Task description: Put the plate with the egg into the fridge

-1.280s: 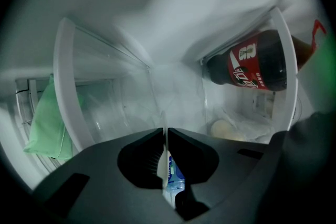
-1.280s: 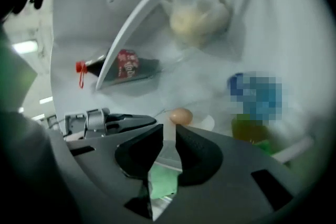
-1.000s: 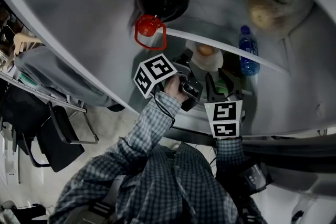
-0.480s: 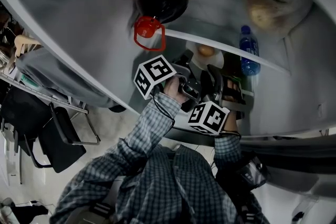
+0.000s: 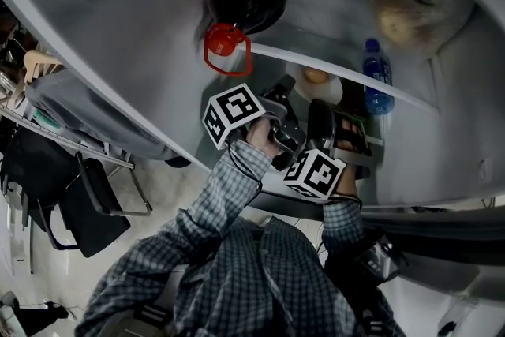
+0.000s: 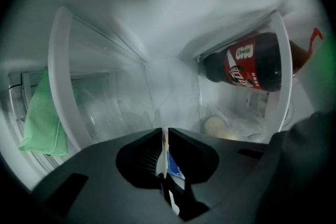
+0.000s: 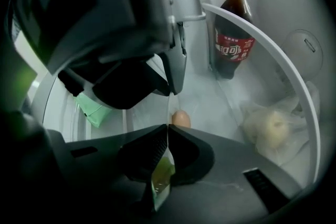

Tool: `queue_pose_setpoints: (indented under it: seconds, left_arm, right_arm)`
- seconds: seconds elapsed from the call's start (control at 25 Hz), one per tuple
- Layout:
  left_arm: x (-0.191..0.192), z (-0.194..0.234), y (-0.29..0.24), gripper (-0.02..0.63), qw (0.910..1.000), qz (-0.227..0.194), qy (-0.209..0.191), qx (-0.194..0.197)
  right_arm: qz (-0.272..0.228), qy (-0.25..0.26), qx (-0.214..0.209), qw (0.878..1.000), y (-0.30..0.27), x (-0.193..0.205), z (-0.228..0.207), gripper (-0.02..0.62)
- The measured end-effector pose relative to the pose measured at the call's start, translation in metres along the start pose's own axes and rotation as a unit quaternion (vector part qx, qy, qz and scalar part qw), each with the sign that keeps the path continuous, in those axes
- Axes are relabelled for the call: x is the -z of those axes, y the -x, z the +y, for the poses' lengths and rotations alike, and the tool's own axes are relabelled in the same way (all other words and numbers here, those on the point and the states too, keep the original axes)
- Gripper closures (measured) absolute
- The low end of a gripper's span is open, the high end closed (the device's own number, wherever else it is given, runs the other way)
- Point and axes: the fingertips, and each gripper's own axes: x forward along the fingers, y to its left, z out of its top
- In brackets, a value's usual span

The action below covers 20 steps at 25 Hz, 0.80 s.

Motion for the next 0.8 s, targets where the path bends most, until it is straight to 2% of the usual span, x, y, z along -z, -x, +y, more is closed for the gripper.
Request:
queue_pose_setpoints:
  seconds: [0.24,0.36,0.52,0.68,0.8]
  left_arm:
    - [0.006,-0.008,0.006,0.577,0.9995,0.020,-0.019,0.015]
    - [0.010,-0.019,0.019,0.577,0.9968,0.024,-0.072,0.027]
    - [0.022,-0.034,0.040,0.577,0.9863,0.048,-0.148,0.053]
    - [0.039,-0.031,0.073,0.578,0.9720,0.082,-0.212,0.060]
    - [0.051,-0.029,0.095,0.578,0.9671,0.100,-0.224,0.068]
  right_arm:
    - [0.000,0.000,0.000,1.000,-0.004,0.005,-0.003,0.583]
    - [-0.005,0.003,-0.007,1.000,-0.005,0.007,-0.003,0.583]
    - [-0.011,0.006,-0.015,1.000,-0.005,0.007,-0.004,0.583]
    - [-0.008,0.029,-0.027,0.999,-0.007,0.008,0.001,0.582]
    - [-0.002,0.051,-0.040,0.998,-0.011,0.009,0.005,0.581]
